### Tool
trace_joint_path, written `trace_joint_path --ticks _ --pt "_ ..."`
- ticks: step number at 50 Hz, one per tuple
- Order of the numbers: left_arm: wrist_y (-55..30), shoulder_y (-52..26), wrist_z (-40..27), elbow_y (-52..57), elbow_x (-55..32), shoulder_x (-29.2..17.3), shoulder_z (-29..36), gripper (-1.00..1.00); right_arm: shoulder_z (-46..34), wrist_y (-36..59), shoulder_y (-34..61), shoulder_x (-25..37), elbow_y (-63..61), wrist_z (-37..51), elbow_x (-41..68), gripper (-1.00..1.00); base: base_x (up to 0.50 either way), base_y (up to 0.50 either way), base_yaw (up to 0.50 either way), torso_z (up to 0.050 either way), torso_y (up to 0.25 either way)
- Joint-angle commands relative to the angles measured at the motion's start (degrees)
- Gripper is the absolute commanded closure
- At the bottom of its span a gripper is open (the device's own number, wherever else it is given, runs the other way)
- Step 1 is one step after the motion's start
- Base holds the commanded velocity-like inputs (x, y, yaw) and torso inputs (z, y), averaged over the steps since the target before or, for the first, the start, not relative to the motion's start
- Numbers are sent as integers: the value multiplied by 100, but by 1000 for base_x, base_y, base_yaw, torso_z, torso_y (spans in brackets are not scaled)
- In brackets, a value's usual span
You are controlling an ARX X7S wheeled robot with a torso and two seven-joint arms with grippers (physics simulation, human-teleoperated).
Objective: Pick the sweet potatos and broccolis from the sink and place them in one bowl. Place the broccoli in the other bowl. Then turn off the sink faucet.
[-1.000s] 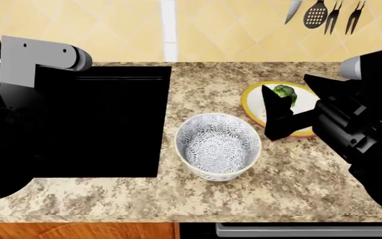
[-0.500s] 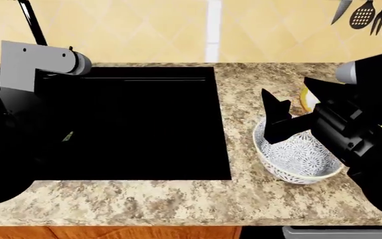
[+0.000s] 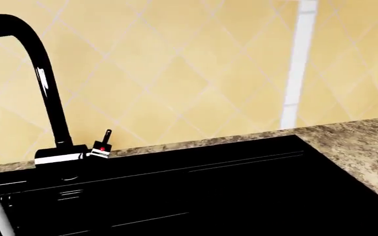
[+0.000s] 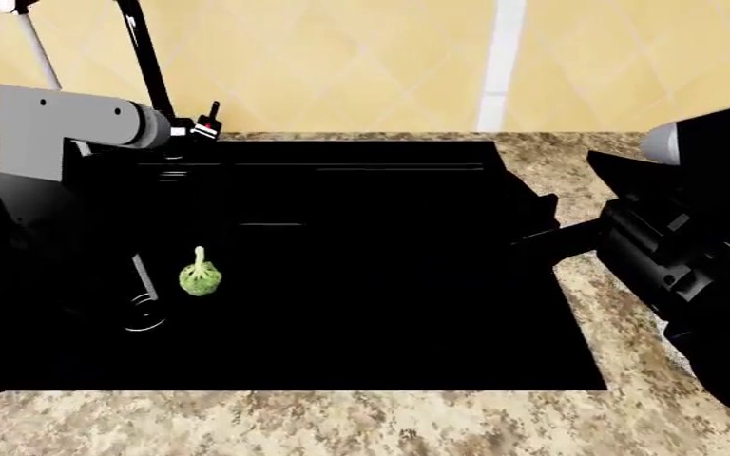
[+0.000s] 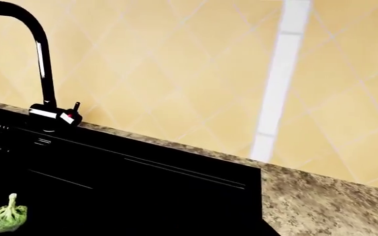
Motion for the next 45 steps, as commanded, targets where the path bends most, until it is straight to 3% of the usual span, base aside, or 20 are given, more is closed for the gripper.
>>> trace_joint_path --ticks 1,10,30,45 --pt "91 119 -28 25 19 -37 -32 -100 -34 -55 -60 -19 32 15 -48 -100 219 500 0 0 0" --pt "144 232 -43 56 67 -26 -12 -100 -76 -86 -85 -80 69 52 -56 -100 152 485 0 0 0" --pt "163 362 -70 117 20 -99 -13 -100 -221 -237 -196 -125 82 -79 -218 -100 79 208 0 0 0" --pt "111 307 -72 68 68 44 63 -100 -233 -341 -320 -93 50 -106 -296 -100 159 20 0 0 0"
